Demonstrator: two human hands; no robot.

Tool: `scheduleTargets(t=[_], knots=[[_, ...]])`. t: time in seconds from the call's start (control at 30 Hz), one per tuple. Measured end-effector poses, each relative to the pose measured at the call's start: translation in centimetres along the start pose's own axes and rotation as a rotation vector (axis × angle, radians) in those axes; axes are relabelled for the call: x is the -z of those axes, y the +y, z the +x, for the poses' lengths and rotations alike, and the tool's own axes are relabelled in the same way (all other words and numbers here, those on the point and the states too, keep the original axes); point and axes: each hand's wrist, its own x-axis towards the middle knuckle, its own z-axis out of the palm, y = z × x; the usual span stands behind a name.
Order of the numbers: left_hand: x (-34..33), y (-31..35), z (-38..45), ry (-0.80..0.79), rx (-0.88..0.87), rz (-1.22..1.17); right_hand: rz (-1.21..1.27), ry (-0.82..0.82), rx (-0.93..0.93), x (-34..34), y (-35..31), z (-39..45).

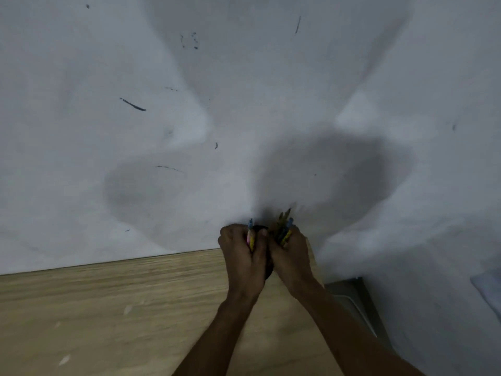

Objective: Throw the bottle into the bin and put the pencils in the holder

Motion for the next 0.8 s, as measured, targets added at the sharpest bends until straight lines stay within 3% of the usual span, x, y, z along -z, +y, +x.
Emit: scheduleTargets(t=[0.3, 0.53, 0.8], knots=[[1.9, 0.8, -0.8, -0.097, 0.104, -0.145, 0.016, -0.149, 0.014, 2.1, -2.2, -1.6], [3.7, -0.4, -3.1, 0.063, 0.205, -0.121, -0.015, -0.009, 0.032, 2.4, -1.5, -4.3], [4.9, -0.3, -3.9, 0.016, 0.168, -0.009, -0.067, 0.002, 0.075, 3.0, -0.3, -4.7]])
